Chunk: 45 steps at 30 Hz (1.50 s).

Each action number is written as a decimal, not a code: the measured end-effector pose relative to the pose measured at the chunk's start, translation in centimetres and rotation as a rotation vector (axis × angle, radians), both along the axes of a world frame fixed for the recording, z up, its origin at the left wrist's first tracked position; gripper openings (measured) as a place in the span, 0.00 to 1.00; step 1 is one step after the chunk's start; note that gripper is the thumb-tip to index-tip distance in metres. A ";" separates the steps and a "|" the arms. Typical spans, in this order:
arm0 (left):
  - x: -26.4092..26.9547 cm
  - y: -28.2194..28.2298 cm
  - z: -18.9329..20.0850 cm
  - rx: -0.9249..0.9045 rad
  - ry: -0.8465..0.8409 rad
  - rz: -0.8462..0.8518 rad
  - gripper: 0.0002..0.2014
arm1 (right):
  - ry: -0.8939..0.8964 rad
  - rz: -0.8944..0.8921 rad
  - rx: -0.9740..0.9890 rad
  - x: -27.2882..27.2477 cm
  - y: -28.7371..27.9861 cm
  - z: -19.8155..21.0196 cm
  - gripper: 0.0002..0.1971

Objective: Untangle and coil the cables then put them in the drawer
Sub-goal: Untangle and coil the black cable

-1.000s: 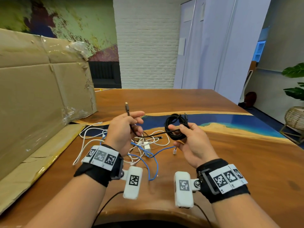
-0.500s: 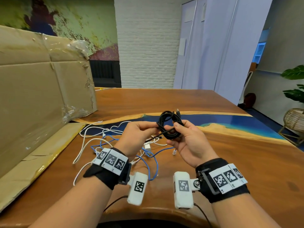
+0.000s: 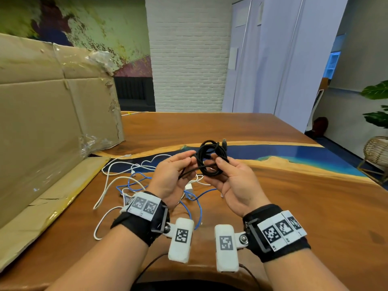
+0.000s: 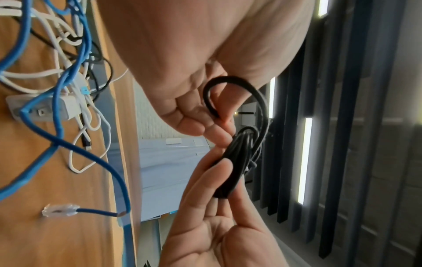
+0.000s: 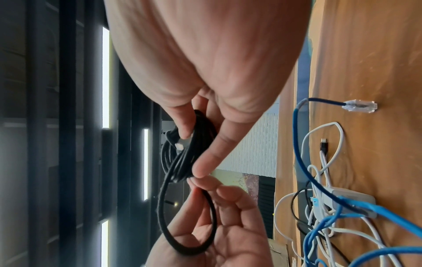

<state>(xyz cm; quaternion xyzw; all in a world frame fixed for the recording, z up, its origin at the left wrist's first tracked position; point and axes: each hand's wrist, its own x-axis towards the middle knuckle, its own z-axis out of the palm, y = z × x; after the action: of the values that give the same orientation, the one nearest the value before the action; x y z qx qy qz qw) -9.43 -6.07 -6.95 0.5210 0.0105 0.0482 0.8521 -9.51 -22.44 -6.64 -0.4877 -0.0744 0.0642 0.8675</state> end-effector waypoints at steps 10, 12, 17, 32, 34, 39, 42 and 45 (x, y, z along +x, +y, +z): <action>-1.3 -1.0 0.9 0.206 -0.046 -0.095 0.13 | -0.029 -0.066 -0.133 0.4 0.1 -0.2 0.10; -1.4 -1.2 0.9 0.210 -0.064 -0.050 0.14 | -0.026 -0.106 -0.149 0.4 0.0 -0.2 0.09; -2.1 -1.4 1.1 0.486 -0.216 -0.050 0.36 | -0.066 -0.156 -0.248 0.6 -0.3 -0.6 0.10; 0.2 0.6 3.3 0.579 -0.386 0.498 0.04 | -0.058 -0.168 -0.321 0.6 -1.1 -0.6 0.08; 0.5 2.1 4.0 0.348 -0.343 0.505 0.04 | -0.008 -0.143 -0.277 0.6 -1.5 -0.8 0.08; -0.1 2.4 4.1 0.004 -0.213 0.402 0.06 | 0.026 -0.038 -0.150 0.5 -1.2 0.2 0.08; -0.2 2.6 4.3 0.001 -0.198 0.359 0.06 | -0.011 -0.014 -0.198 0.4 -1.1 0.1 0.08; -0.5 2.4 4.7 0.147 -0.305 0.399 0.05 | -0.054 0.001 -0.297 0.3 -0.7 -0.1 0.07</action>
<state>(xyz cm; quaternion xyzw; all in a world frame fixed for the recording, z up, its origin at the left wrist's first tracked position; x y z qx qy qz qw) -9.89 -3.66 -2.23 0.5559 -0.0191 0.2942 0.7772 -9.23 -23.13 -6.70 -0.6123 -0.0879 0.0618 0.7833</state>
